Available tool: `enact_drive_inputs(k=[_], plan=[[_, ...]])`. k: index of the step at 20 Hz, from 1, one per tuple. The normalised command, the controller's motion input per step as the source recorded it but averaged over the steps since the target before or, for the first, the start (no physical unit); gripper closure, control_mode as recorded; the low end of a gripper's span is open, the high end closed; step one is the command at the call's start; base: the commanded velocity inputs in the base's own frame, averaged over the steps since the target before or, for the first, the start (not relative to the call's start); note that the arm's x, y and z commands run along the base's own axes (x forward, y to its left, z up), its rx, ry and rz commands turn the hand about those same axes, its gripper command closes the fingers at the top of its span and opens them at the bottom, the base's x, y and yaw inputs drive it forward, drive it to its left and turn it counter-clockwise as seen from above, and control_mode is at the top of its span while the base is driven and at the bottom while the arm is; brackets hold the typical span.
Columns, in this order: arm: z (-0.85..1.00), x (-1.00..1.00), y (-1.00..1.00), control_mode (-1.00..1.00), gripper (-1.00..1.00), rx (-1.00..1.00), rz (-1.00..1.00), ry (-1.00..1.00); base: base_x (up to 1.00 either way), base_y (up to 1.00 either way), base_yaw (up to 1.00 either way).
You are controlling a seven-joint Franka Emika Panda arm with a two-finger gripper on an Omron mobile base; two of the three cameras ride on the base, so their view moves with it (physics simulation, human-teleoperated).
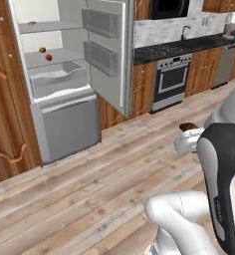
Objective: Transport the chicken drumstick and bell pepper to the fridge. Place the chicken drumstick on the rack containing meat and place the bell pepper on the rack containing the vegetable, ensuring meats and vegetables are on different racks.
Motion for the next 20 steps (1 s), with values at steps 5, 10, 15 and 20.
enact_drive_inputs(k=[5, 10, 15, 20], plan=[[0.0, 0.0, 0.0, 1.0, 1.0, 0.0, 0.0, 0.0, 1.0, 0.88, -0.25], [0.0, 0.0, 0.0, 1.0, 1.0, 0.0, 0.0, 0.0, 1.0, 1.0, -0.14], [0.0, 0.0, 0.0, 1.0, 1.0, 0.0, 0.0, 0.0, 1.0, 0.63, 0.02], [0.0, 0.0, 0.0, 1.0, 1.0, 0.0, 0.0, 0.0, 1.0, 0.09, 0.14]])
